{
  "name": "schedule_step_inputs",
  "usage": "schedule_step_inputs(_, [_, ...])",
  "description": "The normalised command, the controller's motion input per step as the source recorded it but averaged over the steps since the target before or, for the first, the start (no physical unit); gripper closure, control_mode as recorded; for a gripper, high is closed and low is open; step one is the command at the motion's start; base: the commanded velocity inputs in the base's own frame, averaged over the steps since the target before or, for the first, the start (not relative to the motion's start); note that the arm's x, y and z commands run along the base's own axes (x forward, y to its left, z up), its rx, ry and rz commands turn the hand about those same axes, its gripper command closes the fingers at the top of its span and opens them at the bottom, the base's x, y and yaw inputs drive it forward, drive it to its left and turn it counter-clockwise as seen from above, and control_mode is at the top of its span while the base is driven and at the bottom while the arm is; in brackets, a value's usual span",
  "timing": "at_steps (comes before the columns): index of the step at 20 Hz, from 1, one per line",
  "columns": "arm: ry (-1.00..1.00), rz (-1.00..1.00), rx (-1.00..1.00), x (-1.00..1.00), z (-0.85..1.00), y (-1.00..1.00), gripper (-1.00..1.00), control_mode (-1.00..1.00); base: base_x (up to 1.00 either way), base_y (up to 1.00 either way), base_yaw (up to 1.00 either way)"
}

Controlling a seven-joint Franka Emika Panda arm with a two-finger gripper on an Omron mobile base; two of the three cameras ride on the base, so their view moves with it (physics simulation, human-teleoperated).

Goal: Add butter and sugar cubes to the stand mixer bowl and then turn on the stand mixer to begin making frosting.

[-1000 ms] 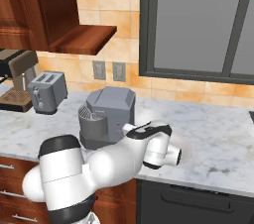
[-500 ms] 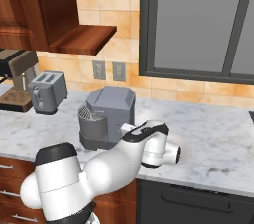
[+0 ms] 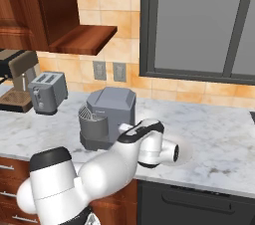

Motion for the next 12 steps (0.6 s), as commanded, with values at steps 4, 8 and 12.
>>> schedule_step_inputs(4, [0.04,0.00,0.04,0.30,0.59,0.95,1.00,-1.00,0.00,0.00,0.00])
schedule_step_inputs(8, [0.05,0.00,0.05,0.39,0.56,0.93,1.00,-1.00,0.00,0.00,0.00])
schedule_step_inputs(12, [0.06,0.00,0.04,0.36,0.46,1.00,1.00,-1.00,0.00,0.00,0.00])
